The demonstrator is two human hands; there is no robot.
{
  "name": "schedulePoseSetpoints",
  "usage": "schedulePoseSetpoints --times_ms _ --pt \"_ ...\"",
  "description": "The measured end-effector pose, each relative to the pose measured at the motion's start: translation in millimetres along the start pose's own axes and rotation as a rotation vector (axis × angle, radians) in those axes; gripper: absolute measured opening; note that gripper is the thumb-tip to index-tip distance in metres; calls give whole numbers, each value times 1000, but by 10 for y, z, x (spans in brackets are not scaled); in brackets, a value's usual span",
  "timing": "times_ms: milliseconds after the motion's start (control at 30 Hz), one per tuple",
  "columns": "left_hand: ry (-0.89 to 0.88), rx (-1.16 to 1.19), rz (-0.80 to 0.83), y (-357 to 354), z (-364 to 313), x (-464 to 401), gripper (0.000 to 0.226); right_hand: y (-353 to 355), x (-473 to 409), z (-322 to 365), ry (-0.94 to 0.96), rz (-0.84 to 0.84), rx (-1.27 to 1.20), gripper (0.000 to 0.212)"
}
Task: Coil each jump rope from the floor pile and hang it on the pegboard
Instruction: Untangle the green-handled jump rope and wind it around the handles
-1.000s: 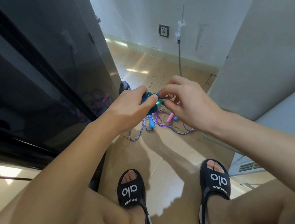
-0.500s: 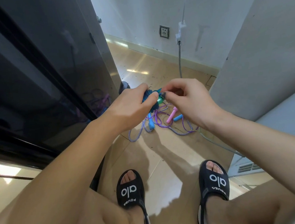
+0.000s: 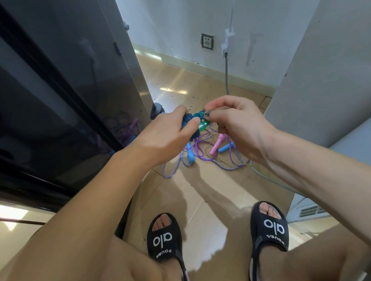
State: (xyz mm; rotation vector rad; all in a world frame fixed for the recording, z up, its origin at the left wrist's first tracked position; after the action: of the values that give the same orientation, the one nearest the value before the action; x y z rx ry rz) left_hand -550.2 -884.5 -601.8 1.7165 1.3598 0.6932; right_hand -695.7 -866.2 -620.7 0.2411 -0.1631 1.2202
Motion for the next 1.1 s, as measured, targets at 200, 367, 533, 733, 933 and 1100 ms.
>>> schedulePoseSetpoints --times_ms 200,367,533,733,933,1100 --pt "3 -32 -4 -4 16 -6 38 -30 -60 -54 -24 0 9 7" --pt "30 33 -2 -10 43 -14 39 -90 -68 -44 -81 101 -76 11" --pt "50 78 4 -17 101 -23 41 -116 -88 37 -6 190 32 11" --pt "132 220 -18 5 99 -22 43 -57 -52 163 246 77 210 20" --pt "146 191 -49 10 110 -64 42 -81 -79 -90 -32 26 85 40" --pt "168 169 -109 16 150 -120 43 -145 -19 -97 -163 14 -140 24"
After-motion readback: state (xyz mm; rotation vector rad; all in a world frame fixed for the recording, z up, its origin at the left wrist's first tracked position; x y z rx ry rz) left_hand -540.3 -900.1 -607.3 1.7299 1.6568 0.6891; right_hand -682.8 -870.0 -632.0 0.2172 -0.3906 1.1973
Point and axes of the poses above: each hand's wrist, its own x-axis away from the middle knuckle, its own y-axis out of the back of the hand, z = x × y, the point moved 10 cm from there along -x, towards the middle knuckle, and after that the axes turned 13 degrees about -z, right-handed, at the moved point
